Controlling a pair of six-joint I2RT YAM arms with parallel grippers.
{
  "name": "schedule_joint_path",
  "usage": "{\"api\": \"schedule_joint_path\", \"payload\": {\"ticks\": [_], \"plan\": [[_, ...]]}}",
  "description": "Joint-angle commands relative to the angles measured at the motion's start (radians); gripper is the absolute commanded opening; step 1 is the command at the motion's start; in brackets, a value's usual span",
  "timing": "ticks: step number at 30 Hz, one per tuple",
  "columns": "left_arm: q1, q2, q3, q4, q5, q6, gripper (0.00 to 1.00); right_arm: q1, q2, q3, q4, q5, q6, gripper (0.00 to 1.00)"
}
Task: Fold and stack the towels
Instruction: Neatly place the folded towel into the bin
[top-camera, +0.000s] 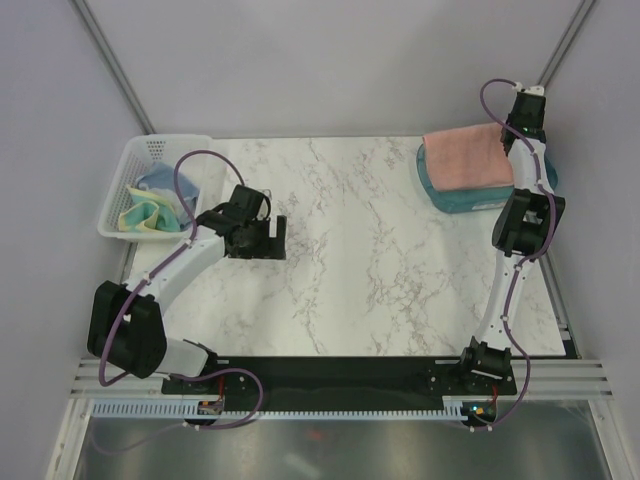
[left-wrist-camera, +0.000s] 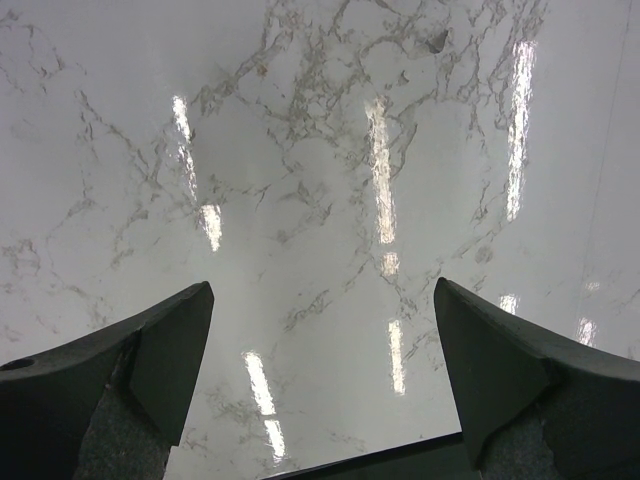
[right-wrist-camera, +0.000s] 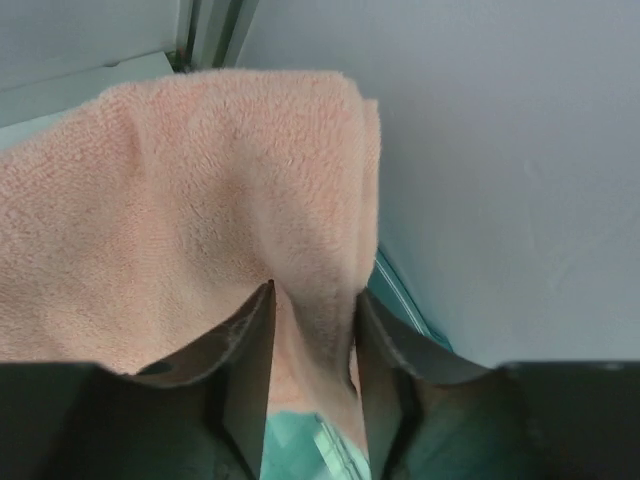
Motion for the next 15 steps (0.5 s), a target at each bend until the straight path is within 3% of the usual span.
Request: {"api": "schedule_joint_path", "payload": {"ticks": [1,11,14,15], "plan": [[-0.008,0.001,0.018,0.02,0.022,0.037,1.0,-0.002,-0.052,0.012,0.047,0.038,0.013,0.46],[-0.02,-0.08,0.001,0.022,0.004,0.041,1.0,0.022,-0.322,-0.203,0.004,0.037,0.146,0.59],[-0.022,-0.107,0.0,0.025,-0.004,0.041,1.0,0.03,-0.394,-0.302,0.003,-0.138,0.243,0.56],[-0.022,-0.112,0.0,0.025,-0.004,0.041,1.0,0.033,-0.414,-0.357,0.007,-0.237,0.293,0.45]]}}
